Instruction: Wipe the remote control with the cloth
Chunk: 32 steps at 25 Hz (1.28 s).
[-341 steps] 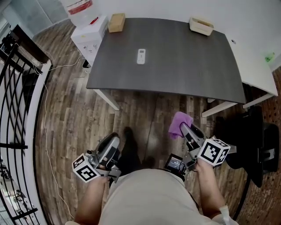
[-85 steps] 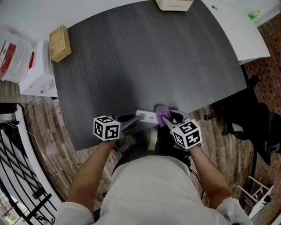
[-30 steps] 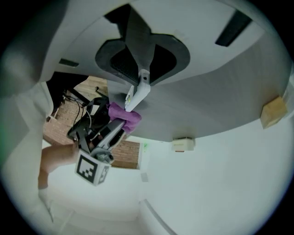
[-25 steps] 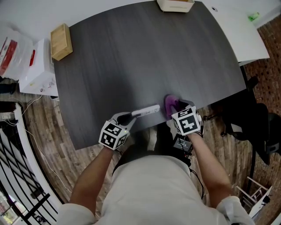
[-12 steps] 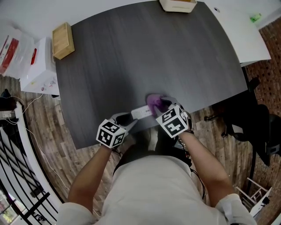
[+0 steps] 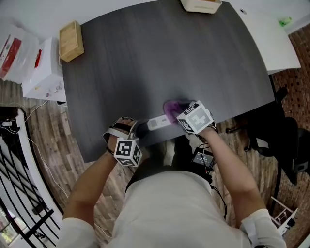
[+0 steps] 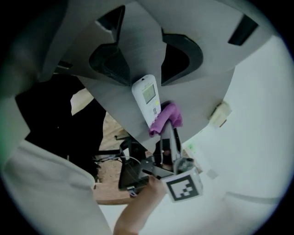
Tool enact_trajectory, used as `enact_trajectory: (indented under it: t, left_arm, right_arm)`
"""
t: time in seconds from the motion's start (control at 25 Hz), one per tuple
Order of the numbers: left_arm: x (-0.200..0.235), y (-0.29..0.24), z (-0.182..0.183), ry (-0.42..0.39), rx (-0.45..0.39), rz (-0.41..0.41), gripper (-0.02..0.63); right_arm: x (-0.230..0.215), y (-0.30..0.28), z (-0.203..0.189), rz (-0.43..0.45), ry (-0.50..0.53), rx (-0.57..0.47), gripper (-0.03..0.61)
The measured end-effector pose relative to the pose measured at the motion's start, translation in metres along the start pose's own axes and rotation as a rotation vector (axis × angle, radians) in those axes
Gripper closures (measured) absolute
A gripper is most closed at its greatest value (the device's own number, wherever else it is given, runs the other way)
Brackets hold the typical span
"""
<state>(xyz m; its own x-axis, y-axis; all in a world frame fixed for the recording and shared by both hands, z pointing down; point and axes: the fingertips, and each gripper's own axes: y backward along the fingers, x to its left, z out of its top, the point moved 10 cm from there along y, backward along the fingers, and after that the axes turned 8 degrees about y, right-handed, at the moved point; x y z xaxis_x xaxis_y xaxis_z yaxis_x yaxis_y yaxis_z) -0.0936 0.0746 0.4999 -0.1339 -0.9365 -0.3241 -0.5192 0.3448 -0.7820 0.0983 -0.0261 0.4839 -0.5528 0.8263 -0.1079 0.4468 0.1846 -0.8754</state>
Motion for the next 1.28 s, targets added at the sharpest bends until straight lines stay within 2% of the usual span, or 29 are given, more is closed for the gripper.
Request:
enact_trajectory:
  t: [0.12,0.2,0.28,0.36,0.4,0.52,0.6,0.68,0.76,0.88,1.0,1.12,1.28]
  left_arm:
    - [0.002,-0.005,0.003,-0.071,-0.005,-0.033,0.422]
    - [0.004,-0.007,0.005,-0.070,-0.012,-0.036,0.422]
    - [0.006,-0.010,0.007,-0.025,-0.024,-0.026,0.423]
    - [0.010,-0.014,0.007,0.076,-0.046,-0.035,0.425]
    - [0.013,-0.016,0.007,0.146,-0.066,-0.047,0.456]
    - [0.020,-0.014,0.003,0.378,-0.145,-0.084,0.483]
    - [0.021,-0.013,0.002,0.517,-0.176,-0.118,0.499]
    - [0.020,-0.012,0.002,0.621,-0.188,-0.132,0.503]
    - [0.020,-0.012,0.001,0.689,-0.193,-0.123,0.505]
    - [0.021,-0.013,0.000,0.740,-0.201,-0.115,0.505]
    - [0.022,-0.013,-0.003,0.755,-0.207,-0.117,0.503]
    - [0.023,-0.014,-0.006,0.788,-0.214,-0.130,0.503]
    - [0.023,-0.014,-0.005,0.794,-0.224,-0.126,0.503]
  right_arm:
    - [-0.004,-0.004,0.003,0.023,-0.003,0.012,0.454]
    - [-0.007,-0.005,0.002,0.037,-0.016,0.011,0.453]
    - [-0.009,-0.004,0.000,0.053,-0.047,0.003,0.454]
    - [-0.011,-0.003,0.000,0.074,-0.086,-0.007,0.454]
    - [-0.012,-0.003,0.000,0.081,-0.103,-0.014,0.454]
    - [-0.016,0.001,-0.001,0.076,-0.156,-0.042,0.454]
    - [-0.019,0.006,-0.002,0.046,-0.185,-0.080,0.454]
    - [-0.018,0.015,0.000,-0.015,-0.182,-0.135,0.454]
    - [-0.011,0.027,0.007,-0.092,-0.134,-0.190,0.454]
    - [0.014,0.045,0.026,-0.177,0.025,-0.248,0.454]
    - [0.058,0.048,0.048,-0.147,0.207,-0.284,0.454]
    - [0.097,0.029,0.054,-0.098,0.363,-0.246,0.454]
    - [0.105,0.009,0.042,-0.133,0.428,-0.203,0.454]
